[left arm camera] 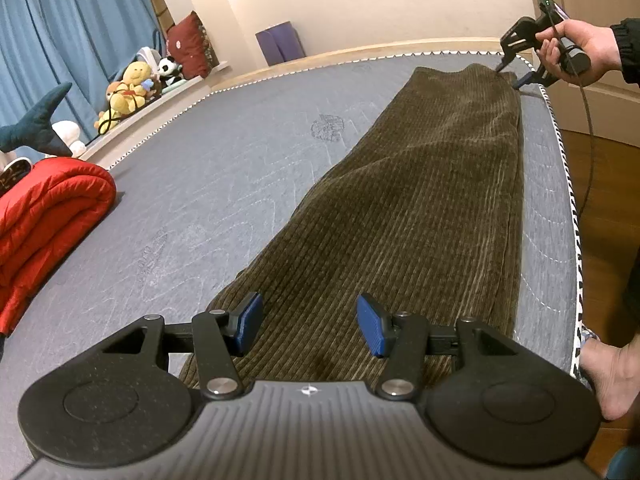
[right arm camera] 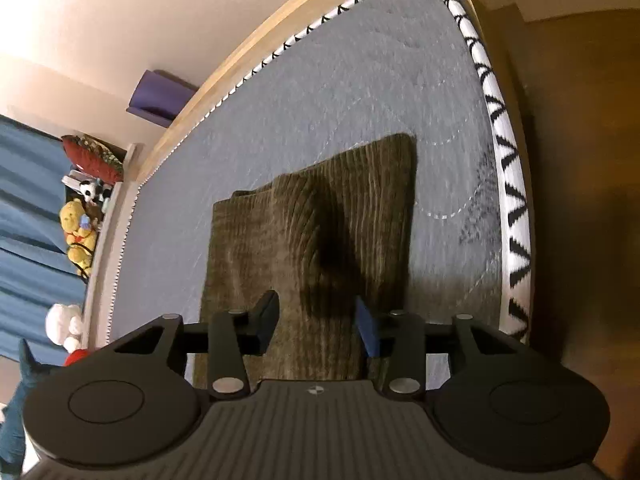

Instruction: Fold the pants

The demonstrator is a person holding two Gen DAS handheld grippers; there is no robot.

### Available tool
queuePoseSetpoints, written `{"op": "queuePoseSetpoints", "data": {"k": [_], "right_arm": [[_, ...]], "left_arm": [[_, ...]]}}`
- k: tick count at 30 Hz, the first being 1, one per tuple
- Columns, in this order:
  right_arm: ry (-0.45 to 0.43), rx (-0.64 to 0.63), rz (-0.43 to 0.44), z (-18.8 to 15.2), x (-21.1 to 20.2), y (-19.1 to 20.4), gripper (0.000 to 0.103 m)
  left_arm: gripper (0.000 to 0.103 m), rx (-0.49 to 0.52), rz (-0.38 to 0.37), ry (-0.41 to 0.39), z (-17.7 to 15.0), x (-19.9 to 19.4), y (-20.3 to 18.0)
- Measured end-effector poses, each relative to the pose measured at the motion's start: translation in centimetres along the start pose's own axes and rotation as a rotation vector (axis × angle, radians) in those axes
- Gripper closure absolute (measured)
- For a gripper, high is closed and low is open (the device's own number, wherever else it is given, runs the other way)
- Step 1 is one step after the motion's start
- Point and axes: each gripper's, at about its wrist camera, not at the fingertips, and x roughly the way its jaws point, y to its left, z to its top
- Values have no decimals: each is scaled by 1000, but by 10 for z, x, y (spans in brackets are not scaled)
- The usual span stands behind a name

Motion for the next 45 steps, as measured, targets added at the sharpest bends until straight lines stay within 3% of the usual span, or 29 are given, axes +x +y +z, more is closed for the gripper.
{"op": "queuePoseSetpoints", "data": {"k": [2, 5, 7, 8, 9, 10, 11, 14, 16, 20, 25, 27, 31, 36, 37, 39, 40, 41, 43, 45], "right_arm": [[-33, 11, -32, 3, 0, -4, 58], [3, -13, 4, 3, 10, 2, 55], [75, -53, 153, 4, 16, 18, 56], [30, -106, 293, 5, 5, 31, 59], [-41, -169, 356, 6, -9, 41, 61], [-110, -211, 355, 8, -19, 48, 61], [-121, -183, 325, 11, -19, 45, 60], [-12, -11, 199, 12, 6, 19, 58], [42, 10, 154, 6, 18, 16, 58], [10, 35, 79, -4, 8, 15, 58], [-92, 16, 107, -3, -16, 21, 55], [-75, -11, 104, -1, -10, 19, 55], [-80, 82, -10, 13, 2, -8, 53], [-23, 13, 39, 12, 24, 1, 54], [2, -1, 72, 12, 28, 5, 56], [36, -22, 95, 9, 37, 9, 69], [40, -40, 87, 8, 39, 10, 84], [25, -43, 74, 10, 37, 11, 90], [-31, -39, 51, 10, 22, 14, 94], [-99, -89, 81, 11, 1, 25, 94]], "left_arm": [[45, -1, -1, -2, 0, 0, 0], [45, 3, 1, -4, 0, -1, 0], [45, 1, 5, -7, 1, -2, 0], [45, -2, 5, -9, 1, -2, 0], [45, -4, 6, -12, 1, -3, 0], [45, -4, 7, -14, 1, -4, 0], [45, -5, 6, -16, 0, -4, 0], [45, 4, 12, -8, -2, -4, 1], [45, 12, 14, -6, -2, -5, 0], [41, 18, 9, -15, -2, -7, 0], [41, 29, 7, 0, -4, -2, -2], [41, 32, 6, 2, -4, -1, -2], [41, 31, 5, -10, -1, -3, -3], [40, 33, 6, -5, -2, -3, -3], [40, 35, 5, -4, -2, -3, -4], [40, 38, 2, -6, -2, -4, -5], [40, 40, 0, -7, -2, -4, -5], [40, 41, -1, -8, -2, -5, -5], [40, 41, -7, -11, -3, -6, -3], [40, 37, -14, -8, -4, -6, -3]]}}
